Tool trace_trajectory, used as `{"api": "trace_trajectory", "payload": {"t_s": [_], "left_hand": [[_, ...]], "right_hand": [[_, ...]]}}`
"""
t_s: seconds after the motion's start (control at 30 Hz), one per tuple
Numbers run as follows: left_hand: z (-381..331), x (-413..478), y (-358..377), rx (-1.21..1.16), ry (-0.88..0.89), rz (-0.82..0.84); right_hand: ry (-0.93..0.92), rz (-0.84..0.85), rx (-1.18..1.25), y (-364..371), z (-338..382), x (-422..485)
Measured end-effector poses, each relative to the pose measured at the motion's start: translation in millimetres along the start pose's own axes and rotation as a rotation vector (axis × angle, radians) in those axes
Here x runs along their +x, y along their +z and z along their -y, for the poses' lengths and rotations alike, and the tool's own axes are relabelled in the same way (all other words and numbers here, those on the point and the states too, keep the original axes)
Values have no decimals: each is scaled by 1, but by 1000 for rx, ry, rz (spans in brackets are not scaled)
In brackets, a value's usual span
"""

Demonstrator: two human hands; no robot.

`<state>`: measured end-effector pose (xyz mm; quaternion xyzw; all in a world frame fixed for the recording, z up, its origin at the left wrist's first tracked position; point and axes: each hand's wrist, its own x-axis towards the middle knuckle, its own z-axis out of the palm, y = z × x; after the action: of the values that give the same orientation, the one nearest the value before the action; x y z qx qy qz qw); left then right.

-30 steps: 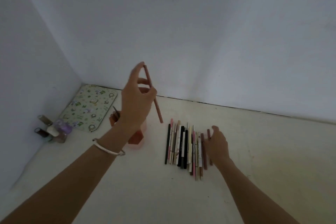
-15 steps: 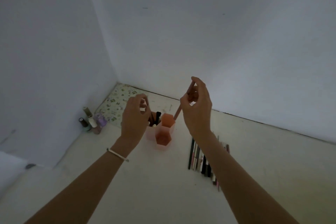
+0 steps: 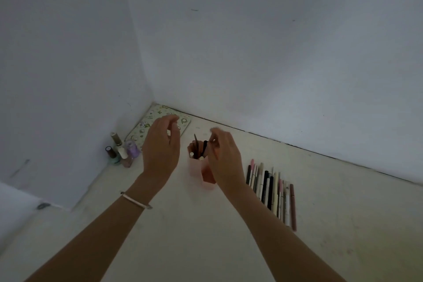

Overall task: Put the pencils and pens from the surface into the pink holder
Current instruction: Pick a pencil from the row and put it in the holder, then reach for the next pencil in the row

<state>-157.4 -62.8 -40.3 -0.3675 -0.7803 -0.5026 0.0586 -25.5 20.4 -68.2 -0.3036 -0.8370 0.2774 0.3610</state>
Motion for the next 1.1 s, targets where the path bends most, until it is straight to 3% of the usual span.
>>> {"api": "trace_trajectory", "payload": {"t_s": [0.1, 0.23, 0.37, 0.47, 0.57, 0.83, 1.0, 1.1], "left_hand": [[-17, 0, 1, -44, 18, -16], [-54, -12, 21, -138, 96, 30], [-89, -56, 82, -69, 151, 376], [-87, -86, 132, 163, -12, 674], [-74, -101, 154, 385, -154, 840], [-71, -117, 179, 599, -273, 849], [-71, -121, 181, 514, -307, 835], [-76, -112, 175, 403, -248, 748]], "right_hand": [[-83, 12, -75, 1, -6, -14], [38, -221, -43, -24, -19, -9], [215, -386, -38, -69, -48, -5], [279, -445, -69, -102, -70, -14], [310, -454, -126, -128, -87, -31], [445, -441, -200, -163, -127, -79], [535, -363, -219, -158, -137, -92], [638, -231, -221, -153, -146, -91]]}}
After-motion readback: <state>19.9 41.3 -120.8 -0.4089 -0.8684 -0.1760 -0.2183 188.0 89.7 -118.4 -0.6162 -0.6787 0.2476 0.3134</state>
